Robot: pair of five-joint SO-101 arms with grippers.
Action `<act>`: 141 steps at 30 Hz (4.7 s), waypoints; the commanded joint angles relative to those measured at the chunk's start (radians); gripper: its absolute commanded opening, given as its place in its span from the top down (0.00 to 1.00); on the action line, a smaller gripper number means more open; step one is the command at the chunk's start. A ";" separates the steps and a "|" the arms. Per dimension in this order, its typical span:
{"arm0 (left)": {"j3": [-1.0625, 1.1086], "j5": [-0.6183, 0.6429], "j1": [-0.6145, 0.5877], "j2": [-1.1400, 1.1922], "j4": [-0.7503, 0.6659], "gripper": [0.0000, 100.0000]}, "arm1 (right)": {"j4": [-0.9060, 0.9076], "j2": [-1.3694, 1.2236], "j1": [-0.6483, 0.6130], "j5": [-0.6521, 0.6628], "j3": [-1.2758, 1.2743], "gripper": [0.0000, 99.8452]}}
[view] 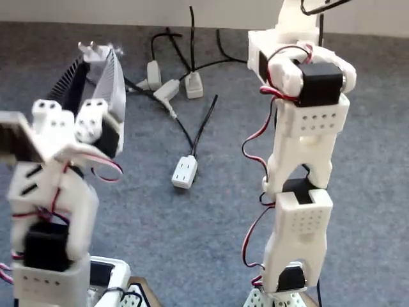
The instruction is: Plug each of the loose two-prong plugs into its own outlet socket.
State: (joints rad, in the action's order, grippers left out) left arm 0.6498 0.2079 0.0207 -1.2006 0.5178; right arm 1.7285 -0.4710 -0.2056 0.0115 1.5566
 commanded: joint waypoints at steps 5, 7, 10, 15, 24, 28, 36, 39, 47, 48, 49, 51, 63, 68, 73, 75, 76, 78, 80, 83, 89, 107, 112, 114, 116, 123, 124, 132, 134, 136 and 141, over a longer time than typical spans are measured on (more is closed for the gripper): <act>0.421 0.006 0.117 -0.237 -0.362 1.00 | 0.039 0.206 -0.061 -0.009 0.013 0.83; 0.458 0.006 0.176 -0.239 -0.376 1.00 | 0.039 0.240 -0.096 -0.009 0.013 0.91; 0.503 0.006 0.246 -0.239 -0.394 1.00 | 0.039 0.292 -0.157 -0.009 0.013 1.00; 0.578 0.006 0.283 -0.237 -0.497 1.00 | 0.039 0.384 -0.291 -0.006 0.012 0.99; 0.639 0.005 0.331 -0.237 -0.582 1.00 | 0.039 0.481 -0.591 -0.002 -0.315 0.99; 0.638 0.006 0.331 -0.242 -0.578 1.00 | 0.038 0.549 -0.650 0.127 -0.568 0.99; 0.642 0.006 0.331 -0.248 -0.577 1.00 | -0.019 0.613 -0.599 0.207 -0.739 0.99; 0.636 0.008 0.331 -0.249 -0.577 1.00 | -0.044 0.610 -0.499 0.209 -0.740 0.99; 0.638 0.009 0.331 -0.249 -0.577 1.00 | -0.228 0.568 -0.257 0.221 -0.843 0.99; 0.638 0.009 0.331 -0.249 -0.577 1.00 | -0.259 0.559 -0.237 0.244 -0.875 0.99; 0.638 0.009 0.331 -0.249 -0.577 1.00 | -0.291 0.552 -0.220 0.272 -0.909 0.99; 0.639 0.009 0.331 -0.249 -0.577 1.00 | -0.358 0.533 -0.182 0.305 -0.983 0.99; 0.656 0.011 0.331 -0.239 -0.577 1.00 | -0.506 0.615 -0.099 0.315 -1.181 0.99; 0.662 0.011 0.303 -0.236 -0.516 1.00 | -0.495 0.708 -0.087 0.315 -1.190 0.99; 0.555 0.014 0.217 -0.182 -0.290 1.00 | -0.403 0.763 0.005 0.308 -1.224 0.99; 0.469 0.014 0.209 -0.096 -0.178 1.00 | -0.369 0.774 0.050 0.307 -1.245 0.99; 0.417 0.011 0.208 -0.041 -0.117 1.00 | -0.355 0.779 0.074 0.307 -1.257 0.99; 0.298 0.009 0.206 0.081 0.005 1.00 | -0.331 0.785 0.130 0.307 -1.282 0.99; 0.168 0.008 0.205 0.199 0.133 1.00 | -0.305 0.791 0.177 0.307 -1.305 0.99; -0.038 0.008 0.203 0.360 0.338 1.00 | -0.257 0.791 0.231 0.307 -1.351 0.99; -0.487 0.006 0.202 0.727 0.766 0.99 | -0.222 0.791 0.291 0.307 -1.471 0.99; -0.816 0.034 0.323 1.234 1.166 0.99 | -0.232 0.791 0.295 0.305 -1.807 0.99; -0.667 0.028 0.288 1.219 1.022 0.99 | -0.257 0.791 0.297 0.305 -1.860 0.99; -0.587 0.028 0.286 1.184 0.957 0.99 | -0.272 0.791 0.297 0.305 -1.891 0.99; -0.490 0.029 0.285 1.129 0.875 0.99 | -0.298 0.791 0.297 0.305 -1.926 0.99; -0.131 0.035 0.275 0.883 0.560 0.99 | -0.361 0.791 0.297 0.305 -1.972 0.99; -0.111 0.037 0.262 0.874 0.542 0.99 | -0.360 0.791 0.297 0.305 -1.972 0.99; -0.110 0.051 0.226 0.980 0.539 0.99 | -0.360 0.785 0.295 0.305 -1.974 0.99; -0.124 0.051 0.226 0.997 0.540 0.99 | -0.360 0.785 0.295 0.305 -1.974 0.99; -0.127 0.052 0.236 0.998 0.540 0.99 | -0.360 0.785 0.295 0.305 -1.974 0.99; -0.131 0.086 0.291 0.998 0.540 0.99 | -0.360 0.783 0.295 0.305 -1.974 0.99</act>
State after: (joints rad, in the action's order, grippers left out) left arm 0.5439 0.2723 0.2662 -0.1972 1.0733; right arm 1.3832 0.2793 0.0783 0.3107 -0.4212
